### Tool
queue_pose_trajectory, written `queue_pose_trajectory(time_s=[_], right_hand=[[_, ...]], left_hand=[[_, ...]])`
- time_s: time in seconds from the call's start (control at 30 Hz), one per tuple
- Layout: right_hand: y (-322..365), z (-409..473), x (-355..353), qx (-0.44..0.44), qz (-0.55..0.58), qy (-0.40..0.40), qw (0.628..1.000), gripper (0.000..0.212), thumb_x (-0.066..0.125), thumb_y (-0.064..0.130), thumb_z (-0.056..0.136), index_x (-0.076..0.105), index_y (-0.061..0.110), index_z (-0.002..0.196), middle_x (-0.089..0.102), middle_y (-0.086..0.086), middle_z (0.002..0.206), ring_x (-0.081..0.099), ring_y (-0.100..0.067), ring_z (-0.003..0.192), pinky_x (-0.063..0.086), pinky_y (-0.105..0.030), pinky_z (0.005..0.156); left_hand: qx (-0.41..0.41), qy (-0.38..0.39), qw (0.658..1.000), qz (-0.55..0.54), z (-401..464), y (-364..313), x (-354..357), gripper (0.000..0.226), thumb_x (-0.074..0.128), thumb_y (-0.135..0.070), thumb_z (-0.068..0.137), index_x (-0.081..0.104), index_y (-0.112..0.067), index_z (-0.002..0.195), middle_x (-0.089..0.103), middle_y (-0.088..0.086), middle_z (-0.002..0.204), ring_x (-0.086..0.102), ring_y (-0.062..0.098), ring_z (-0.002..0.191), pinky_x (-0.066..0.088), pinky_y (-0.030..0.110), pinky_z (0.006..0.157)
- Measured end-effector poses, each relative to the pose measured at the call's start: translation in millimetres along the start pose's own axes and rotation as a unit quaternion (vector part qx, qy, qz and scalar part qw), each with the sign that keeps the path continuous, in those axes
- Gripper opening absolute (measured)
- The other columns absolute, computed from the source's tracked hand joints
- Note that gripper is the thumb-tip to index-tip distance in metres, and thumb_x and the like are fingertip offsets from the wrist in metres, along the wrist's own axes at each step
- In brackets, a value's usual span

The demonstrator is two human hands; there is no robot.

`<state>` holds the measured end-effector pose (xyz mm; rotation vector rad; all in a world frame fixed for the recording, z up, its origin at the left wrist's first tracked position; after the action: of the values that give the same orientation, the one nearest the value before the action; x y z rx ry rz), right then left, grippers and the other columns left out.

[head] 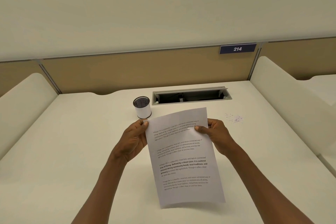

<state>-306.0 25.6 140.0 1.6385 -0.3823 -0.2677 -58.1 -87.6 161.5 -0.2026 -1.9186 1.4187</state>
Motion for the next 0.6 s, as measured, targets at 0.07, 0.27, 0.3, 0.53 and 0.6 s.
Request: queue_pose_trajectory(time_s=[0.07,0.27,0.3,0.53,0.6], right_hand=[[0,0,-1,0.0,0.001,-0.002,1.0,0.023,0.072,0.011,0.084,0.071,0.01,0.107,0.076,-0.005,0.1,0.073,-0.029,0.084,0.059,-0.034,0.069],[-1,3,-3,0.001,-0.005,-0.007,1.0,0.025,0.073,0.012,0.084,0.071,0.008,0.109,0.075,-0.006,0.103,0.073,-0.031,0.087,0.06,-0.043,0.079],[-1,3,-3,0.002,-0.006,-0.008,1.0,0.025,0.073,0.012,0.084,0.071,0.008,0.109,0.075,-0.006,0.103,0.073,-0.031,0.087,0.06,-0.043,0.079],[0,4,-1,0.006,-0.009,-0.007,1.0,0.023,0.073,0.011,0.084,0.071,0.008,0.106,0.076,-0.005,0.099,0.073,-0.029,0.085,0.059,-0.036,0.071],[0,5,0,0.006,-0.009,-0.005,1.0,0.022,0.072,0.012,0.084,0.071,0.008,0.106,0.076,-0.004,0.098,0.073,-0.028,0.084,0.059,-0.034,0.069]], left_hand=[[0.003,-0.004,1.0,-0.01,1,-1,0,0.024,0.041,-0.01,0.104,0.056,0.006,0.115,0.07,0.02,0.109,0.069,0.027,0.097,0.06,0.037,0.086],[0.012,-0.018,1.0,-0.012,7,-2,0,0.021,0.04,-0.006,0.105,0.056,0.004,0.111,0.071,0.018,0.106,0.071,0.023,0.095,0.061,0.034,0.084],[0.013,-0.021,1.0,-0.011,8,-2,-1,0.02,0.04,-0.007,0.105,0.056,0.004,0.111,0.071,0.018,0.105,0.071,0.023,0.094,0.061,0.034,0.085],[0.001,-0.016,1.0,0.001,11,-2,-3,0.023,0.042,-0.009,0.104,0.052,0.005,0.119,0.068,0.02,0.109,0.069,0.026,0.097,0.06,0.038,0.088],[-0.006,-0.008,1.0,0.001,11,-2,-1,0.025,0.043,-0.01,0.103,0.051,0.005,0.122,0.067,0.021,0.111,0.068,0.027,0.099,0.06,0.039,0.089]])
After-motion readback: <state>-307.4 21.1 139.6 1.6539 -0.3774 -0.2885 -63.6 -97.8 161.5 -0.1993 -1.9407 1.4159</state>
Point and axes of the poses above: each hand's wrist, its own z-axis towards the middle knuckle, its own x-axis out of the palm, y = z × x, the point moved 6 cm from there along z, towards the middle knuckle
